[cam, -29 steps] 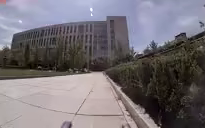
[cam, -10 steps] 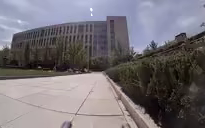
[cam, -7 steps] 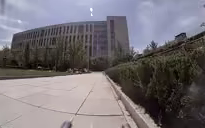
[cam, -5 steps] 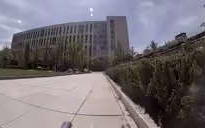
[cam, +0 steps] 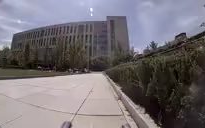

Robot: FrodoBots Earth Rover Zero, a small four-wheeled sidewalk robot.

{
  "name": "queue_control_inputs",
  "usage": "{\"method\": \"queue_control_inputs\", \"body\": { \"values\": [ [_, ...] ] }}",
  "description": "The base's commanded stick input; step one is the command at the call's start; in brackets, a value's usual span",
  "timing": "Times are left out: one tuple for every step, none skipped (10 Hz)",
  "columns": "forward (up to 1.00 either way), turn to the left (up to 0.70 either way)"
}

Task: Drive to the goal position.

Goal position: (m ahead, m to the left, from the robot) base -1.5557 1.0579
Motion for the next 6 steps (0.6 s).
{"method": "queue_control_inputs", "body": {
  "values": [
    [0.03,0.00],
    [0.00,0.00],
    [0.01,0.00],
    [0.04,0.00],
    [0.04,0.00],
    [0.04,0.00]
  ]
}}
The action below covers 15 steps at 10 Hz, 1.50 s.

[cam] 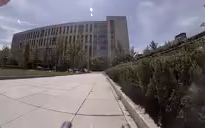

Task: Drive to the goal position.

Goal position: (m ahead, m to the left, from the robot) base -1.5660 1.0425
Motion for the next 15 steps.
{"method": "queue_control_inputs", "body": {
  "values": [
    [0.04,0.00],
    [0.03,0.00],
    [0.01,0.00],
    [0.03,0.00],
    [0.04,0.00],
    [0.04,0.00],
    [0.04,0.00],
    [0.03,0.00],
    [0.01,0.00],
    [0.03,0.00],
    [0.04,0.00],
    [0.04,0.00],
    [0.04,0.00],
    [0.01,0.00],
    [0.04,0.00]
  ]
}}
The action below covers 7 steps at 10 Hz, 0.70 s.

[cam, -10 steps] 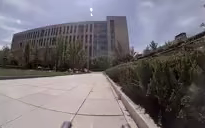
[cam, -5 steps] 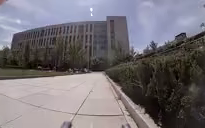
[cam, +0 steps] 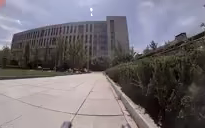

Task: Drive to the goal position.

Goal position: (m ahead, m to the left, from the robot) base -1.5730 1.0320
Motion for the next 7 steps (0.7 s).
{"method": "queue_control_inputs", "body": {
  "values": [
    [0.04,0.00],
    [0.04,0.00],
    [0.01,0.00],
    [0.00,0.00],
    [0.00,0.00],
    [0.00,0.00],
    [0.02,0.00]
  ]
}}
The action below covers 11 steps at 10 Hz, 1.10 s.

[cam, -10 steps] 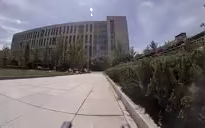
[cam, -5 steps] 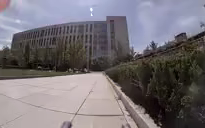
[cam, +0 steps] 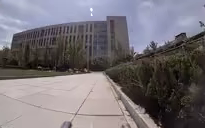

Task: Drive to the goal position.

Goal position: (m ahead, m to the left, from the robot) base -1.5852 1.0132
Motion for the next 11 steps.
{"method": "queue_control_inputs", "body": {
  "values": [
    [0.04,0.00],
    [0.04,0.00],
    [0.04,0.00],
    [0.04,0.00],
    [0.04,0.00],
    [0.00,0.00],
    [0.02,0.00],
    [0.03,0.00],
    [0.00,0.00],
    [0.01,0.00],
    [0.04,0.00]
  ]
}}
